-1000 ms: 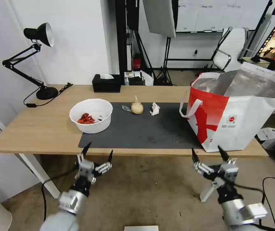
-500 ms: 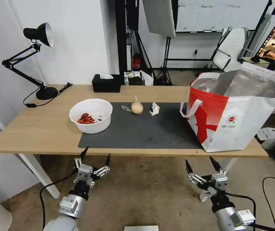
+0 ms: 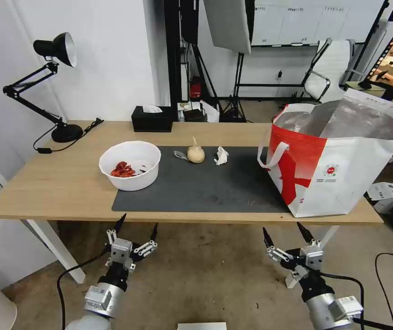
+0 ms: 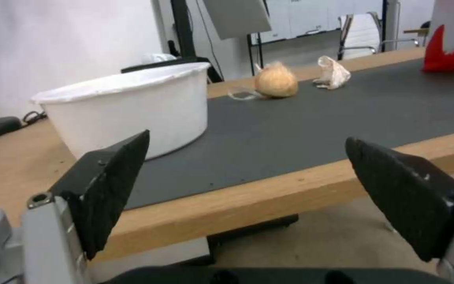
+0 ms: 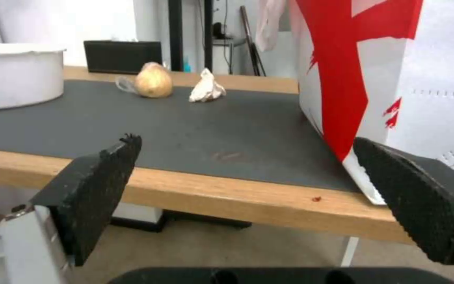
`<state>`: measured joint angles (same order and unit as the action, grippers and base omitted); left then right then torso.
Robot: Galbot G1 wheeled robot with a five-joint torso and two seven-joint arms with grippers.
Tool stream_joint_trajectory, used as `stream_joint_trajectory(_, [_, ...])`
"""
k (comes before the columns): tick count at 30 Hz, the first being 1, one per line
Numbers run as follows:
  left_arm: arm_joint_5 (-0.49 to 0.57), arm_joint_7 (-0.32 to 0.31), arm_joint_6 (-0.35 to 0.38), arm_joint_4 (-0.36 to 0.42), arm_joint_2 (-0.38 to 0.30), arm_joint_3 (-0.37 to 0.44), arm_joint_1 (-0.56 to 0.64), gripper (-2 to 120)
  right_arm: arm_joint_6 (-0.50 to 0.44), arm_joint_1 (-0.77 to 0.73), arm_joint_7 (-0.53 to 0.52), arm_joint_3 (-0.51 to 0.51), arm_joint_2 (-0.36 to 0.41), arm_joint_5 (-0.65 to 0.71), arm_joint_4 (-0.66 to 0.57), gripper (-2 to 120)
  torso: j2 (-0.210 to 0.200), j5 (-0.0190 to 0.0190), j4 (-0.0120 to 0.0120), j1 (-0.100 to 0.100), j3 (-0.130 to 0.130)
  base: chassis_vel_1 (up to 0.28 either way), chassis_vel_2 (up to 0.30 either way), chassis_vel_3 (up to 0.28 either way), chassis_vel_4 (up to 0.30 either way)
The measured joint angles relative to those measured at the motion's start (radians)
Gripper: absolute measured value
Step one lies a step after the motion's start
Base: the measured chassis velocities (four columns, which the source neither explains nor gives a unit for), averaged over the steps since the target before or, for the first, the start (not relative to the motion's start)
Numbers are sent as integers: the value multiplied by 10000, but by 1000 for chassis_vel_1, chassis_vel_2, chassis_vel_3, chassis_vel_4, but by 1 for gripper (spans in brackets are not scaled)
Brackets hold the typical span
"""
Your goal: Pick up the trash from the table and place it into the takeout bag.
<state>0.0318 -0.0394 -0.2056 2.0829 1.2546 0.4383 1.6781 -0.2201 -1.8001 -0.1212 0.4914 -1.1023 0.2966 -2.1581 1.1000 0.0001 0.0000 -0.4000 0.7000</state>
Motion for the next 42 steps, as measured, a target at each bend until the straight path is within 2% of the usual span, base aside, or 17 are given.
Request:
stream_joint_trajectory(13, [-274,2,-310,-102,-26,81,-14,100,155,308,161,-161,184,408,59,100,0,-2,-2,0,0,0,0,0,0])
stream_joint_trajectory(21, [25,-30,-174,85,24,262,-99,100,1098,2663,402,-1537,1253,2138,298,100,-1,0,0,-1,1,0,0,0,0])
stream_joint_trajectory(24, [178,-34,1,247,7,351,-96,100,1561,4401,419,-2553,1887,2982,778,100,-1,-1,3,-1,2,0,0,0,0])
stream_joint_trajectory(25, [178,-34,1,247,7,351,-96,100,1561,4401,419,-2553,1887,2982,778,100,-1,-1,3,-1,2,0,0,0,0])
stream_joint_trajectory(28, [335,-36,93,343,-70,528,-122,100,2027,5906,149,-3586,2163,3513,1350,100,-1,0,-4,-1,2,0,0,0,0])
stream_joint_trajectory(29, [335,-36,93,343,-70,528,-122,100,2027,5906,149,-3586,2163,3513,1350,100,-1,0,-4,-1,2,0,0,0,0])
stream_joint_trajectory(32, [493,-40,175,429,-52,646,-51,100,3290,7917,-1449,-5050,1944,3958,1863,100,-2,-1,1,-1,3,0,0,0,0])
stream_joint_trajectory(33, [493,-40,175,429,-52,646,-51,100,3290,7917,-1449,-5050,1944,3958,1863,100,-2,-1,1,-1,3,0,0,0,0])
stream_joint_trajectory(34, [522,-39,204,457,-39,667,-28,100,3635,8366,-1906,-5382,1851,4095,1955,100,-2,1,-1,-1,3,0,0,0,0])
stream_joint_trajectory(36, [588,-44,303,501,5,735,19,100,4414,9608,-3279,-6279,1578,4618,2342,100,-1,-5,4,-1,1,0,0,0,0])
stream_joint_trajectory(37, [588,-44,303,501,5,735,19,100,4414,9608,-3279,-6279,1578,4618,2342,100,-1,-5,4,-1,1,0,0,0,0])
stream_joint_trajectory(40, [612,-51,343,517,58,800,46,100,5149,11389,-4837,-7274,1161,5624,3149,100,-1,-6,0,-1,1,0,0,0,0])
stream_joint_trajectory(41, [612,-51,343,517,58,800,46,100,5149,11389,-4837,-7274,1161,5624,3149,100,-1,-6,0,-1,1,0,0,0,0])
stream_joint_trajectory(42, [615,-54,346,517,76,819,54,100,5314,11937,-5349,-7516,954,5993,3493,100,-1,-7,2,-2,1,0,0,0,0])
